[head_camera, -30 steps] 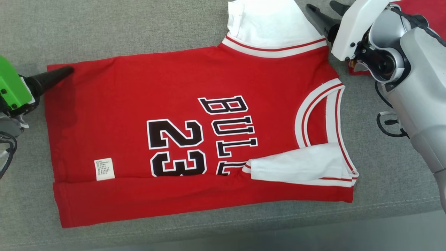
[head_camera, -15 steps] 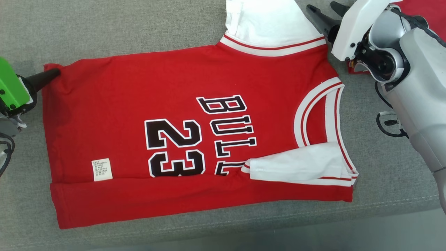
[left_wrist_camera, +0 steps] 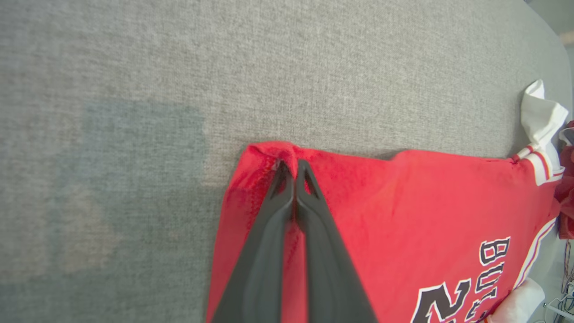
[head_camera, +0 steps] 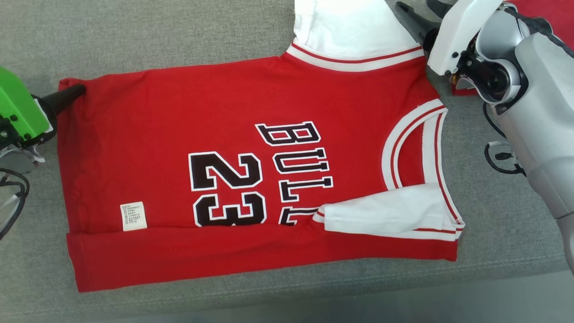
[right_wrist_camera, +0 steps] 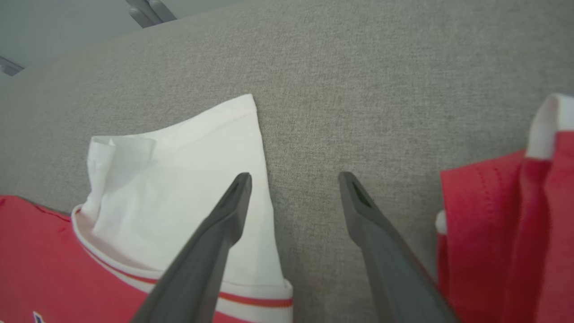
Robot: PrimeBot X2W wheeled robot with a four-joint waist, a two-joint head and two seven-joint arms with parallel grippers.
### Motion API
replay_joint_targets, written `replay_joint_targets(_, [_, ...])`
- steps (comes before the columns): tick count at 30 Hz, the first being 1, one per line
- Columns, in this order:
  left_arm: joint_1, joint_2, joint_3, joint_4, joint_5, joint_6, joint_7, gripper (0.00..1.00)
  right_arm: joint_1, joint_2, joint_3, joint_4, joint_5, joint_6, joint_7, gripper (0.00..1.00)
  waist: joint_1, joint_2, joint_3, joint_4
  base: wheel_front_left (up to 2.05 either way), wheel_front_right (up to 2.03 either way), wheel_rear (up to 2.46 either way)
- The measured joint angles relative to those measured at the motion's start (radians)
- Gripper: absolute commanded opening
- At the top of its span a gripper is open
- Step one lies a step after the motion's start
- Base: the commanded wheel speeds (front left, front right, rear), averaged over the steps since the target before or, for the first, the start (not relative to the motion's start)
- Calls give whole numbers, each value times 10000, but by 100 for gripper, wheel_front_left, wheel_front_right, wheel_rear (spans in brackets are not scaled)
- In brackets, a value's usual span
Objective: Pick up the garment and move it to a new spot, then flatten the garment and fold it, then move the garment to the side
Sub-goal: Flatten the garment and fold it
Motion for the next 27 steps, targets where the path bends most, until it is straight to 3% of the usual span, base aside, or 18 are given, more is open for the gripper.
replay_joint_targets(12, [1, -234, -207, -44, 0, -84, -148, 0, -107, 403, 337, 198, 90, 230, 259, 100, 0, 0, -1, 222, 0, 0, 0])
replay_joint_targets(27, [-12, -527, -525, -362, -38, -165, -211, 0, -430, -67, 332, 343, -25, 100, 558, 100, 0, 0, 185, 571, 0, 0, 0])
